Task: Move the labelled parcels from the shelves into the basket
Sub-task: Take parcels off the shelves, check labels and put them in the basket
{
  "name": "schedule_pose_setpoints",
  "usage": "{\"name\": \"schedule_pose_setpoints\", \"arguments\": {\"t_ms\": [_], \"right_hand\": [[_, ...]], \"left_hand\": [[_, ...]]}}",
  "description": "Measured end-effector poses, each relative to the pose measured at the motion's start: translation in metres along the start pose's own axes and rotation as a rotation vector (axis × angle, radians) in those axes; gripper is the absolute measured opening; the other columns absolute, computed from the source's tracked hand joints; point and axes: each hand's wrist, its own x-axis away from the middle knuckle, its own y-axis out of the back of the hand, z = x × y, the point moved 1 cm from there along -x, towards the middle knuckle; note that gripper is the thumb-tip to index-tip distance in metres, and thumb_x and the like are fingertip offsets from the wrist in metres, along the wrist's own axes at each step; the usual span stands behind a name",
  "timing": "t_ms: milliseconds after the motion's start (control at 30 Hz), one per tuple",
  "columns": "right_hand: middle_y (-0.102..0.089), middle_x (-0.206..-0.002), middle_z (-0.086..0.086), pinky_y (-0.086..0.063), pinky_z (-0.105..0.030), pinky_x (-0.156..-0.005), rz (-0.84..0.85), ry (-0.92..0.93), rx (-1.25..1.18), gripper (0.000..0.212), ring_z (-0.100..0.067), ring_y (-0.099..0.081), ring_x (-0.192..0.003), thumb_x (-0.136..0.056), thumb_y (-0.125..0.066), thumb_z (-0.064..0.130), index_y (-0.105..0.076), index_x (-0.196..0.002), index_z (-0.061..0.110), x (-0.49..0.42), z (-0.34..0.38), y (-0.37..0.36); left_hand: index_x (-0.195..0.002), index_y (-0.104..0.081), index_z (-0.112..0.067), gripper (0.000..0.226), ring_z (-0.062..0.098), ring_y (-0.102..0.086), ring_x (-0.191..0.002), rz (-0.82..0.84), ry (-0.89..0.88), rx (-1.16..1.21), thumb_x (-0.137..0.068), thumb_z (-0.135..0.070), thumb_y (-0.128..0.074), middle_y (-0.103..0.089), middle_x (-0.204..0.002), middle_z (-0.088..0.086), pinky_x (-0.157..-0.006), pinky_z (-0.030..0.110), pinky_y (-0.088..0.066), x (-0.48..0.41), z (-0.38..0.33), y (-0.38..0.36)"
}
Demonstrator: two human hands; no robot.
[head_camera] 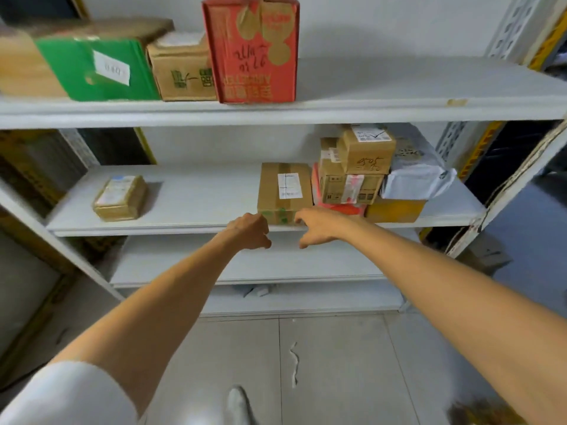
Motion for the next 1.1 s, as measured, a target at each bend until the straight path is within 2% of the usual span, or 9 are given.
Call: {"name": "schedule_pose_setpoints", "arguments": {"t_ms": [100, 333, 433, 533, 600, 733, 900, 1067, 1100], "right_hand": [[-0.058, -0.123, -0.011, -0.053, -0.045, -0.09, 0.005, -0.029, 0.002, 0.062, -0.029, -0.06, -0.106, -0.077, -0.075, 0.034, -0.053, -0.128, 0.008, -0.027, 0.008, 0.0], [-0.064, -0.115, -0.008, -0.055, -0.04, -0.085, -0.028, -0.136, -0.135, 0.048, -0.024, -0.061, -0.099, -0.078, -0.075, 0.028, -0.058, -0.121, 0.011, -0.08, 0.013, 0.02], [-0.062, -0.114, -0.007, -0.054, -0.038, -0.082, -0.043, -0.21, -0.185, 0.049, -0.023, -0.06, -0.1, -0.079, -0.072, 0.026, -0.056, -0.123, 0.011, -0.092, 0.01, 0.023], [-0.062, -0.116, -0.007, -0.055, -0.041, -0.086, -0.039, -0.261, -0.267, 0.049, -0.022, -0.061, -0.1, -0.08, -0.072, 0.027, -0.056, -0.124, 0.012, -0.103, 0.003, 0.022], [-0.061, -0.117, -0.007, -0.054, -0.038, -0.086, -0.042, -0.291, -0.317, 0.05, -0.022, -0.059, -0.102, -0.081, -0.073, 0.026, -0.056, -0.125, 0.011, -0.11, -0.003, 0.022], [-0.056, -0.127, -0.01, -0.051, -0.035, -0.09, -0.003, -0.333, -0.32, 0.058, -0.025, -0.056, -0.112, -0.083, -0.072, 0.024, -0.048, -0.134, 0.01, -0.124, -0.015, 0.019], [-0.054, -0.133, -0.01, -0.054, -0.037, -0.09, 0.001, -0.376, -0.326, 0.059, -0.025, -0.057, -0.112, -0.083, -0.067, 0.023, -0.046, -0.137, 0.01, -0.153, -0.024, 0.017], [-0.049, -0.136, -0.011, -0.05, -0.045, -0.096, -0.031, -0.452, -0.333, 0.072, -0.033, -0.049, -0.121, -0.07, -0.06, 0.03, -0.042, -0.139, 0.018, -0.191, -0.04, 0.003], [-0.046, -0.138, -0.014, -0.047, -0.047, -0.099, -0.02, -0.477, -0.308, 0.073, -0.035, -0.046, -0.124, -0.072, -0.059, 0.03, -0.038, -0.141, 0.016, -0.195, -0.044, -0.002]], "left_hand": [[-0.124, -0.056, -0.015, 0.042, 0.022, -0.057, -0.094, 0.021, -0.013, -0.041, -0.087, -0.032, -0.066, -0.061, -0.118, 0.009, -0.076, 0.028, -0.045, -0.021, 0.02, 0.013], [-0.126, -0.056, -0.016, 0.04, 0.023, -0.058, -0.106, -0.001, -0.107, -0.04, -0.089, -0.03, -0.064, -0.06, -0.121, 0.005, -0.076, 0.026, -0.041, -0.084, 0.044, 0.053], [-0.125, -0.059, -0.018, 0.042, 0.023, -0.058, -0.106, 0.02, -0.139, -0.054, -0.086, -0.034, -0.067, -0.061, -0.122, 0.005, -0.076, 0.026, -0.042, -0.11, 0.053, 0.051], [-0.124, -0.06, -0.017, 0.041, 0.023, -0.059, -0.102, 0.046, -0.159, -0.048, -0.086, -0.034, -0.067, -0.062, -0.119, 0.007, -0.075, 0.026, -0.044, -0.129, 0.057, 0.044], [-0.123, -0.06, -0.017, 0.04, 0.024, -0.06, -0.102, 0.068, -0.157, -0.046, -0.087, -0.033, -0.067, -0.062, -0.118, 0.007, -0.076, 0.027, -0.044, -0.138, 0.061, 0.037], [-0.119, -0.062, -0.017, 0.039, 0.023, -0.061, -0.1, 0.08, -0.122, -0.021, -0.086, -0.036, -0.067, -0.063, -0.116, 0.007, -0.079, 0.029, -0.048, -0.156, 0.069, 0.03], [-0.119, -0.059, -0.014, 0.033, 0.021, -0.058, -0.089, 0.053, -0.071, -0.031, -0.091, -0.032, -0.059, -0.062, -0.113, 0.008, -0.071, 0.027, -0.045, -0.183, 0.072, 0.031], [-0.126, -0.051, -0.007, 0.037, 0.019, -0.051, -0.084, 0.061, 0.015, 0.022, -0.095, -0.028, -0.053, -0.057, -0.105, 0.009, -0.068, 0.028, -0.04, -0.208, 0.072, 0.019], [-0.129, -0.046, -0.006, 0.041, 0.021, -0.052, -0.086, 0.067, 0.023, 0.052, -0.096, -0.029, -0.053, -0.055, -0.106, 0.011, -0.068, 0.028, -0.04, -0.212, 0.07, 0.015]]}}
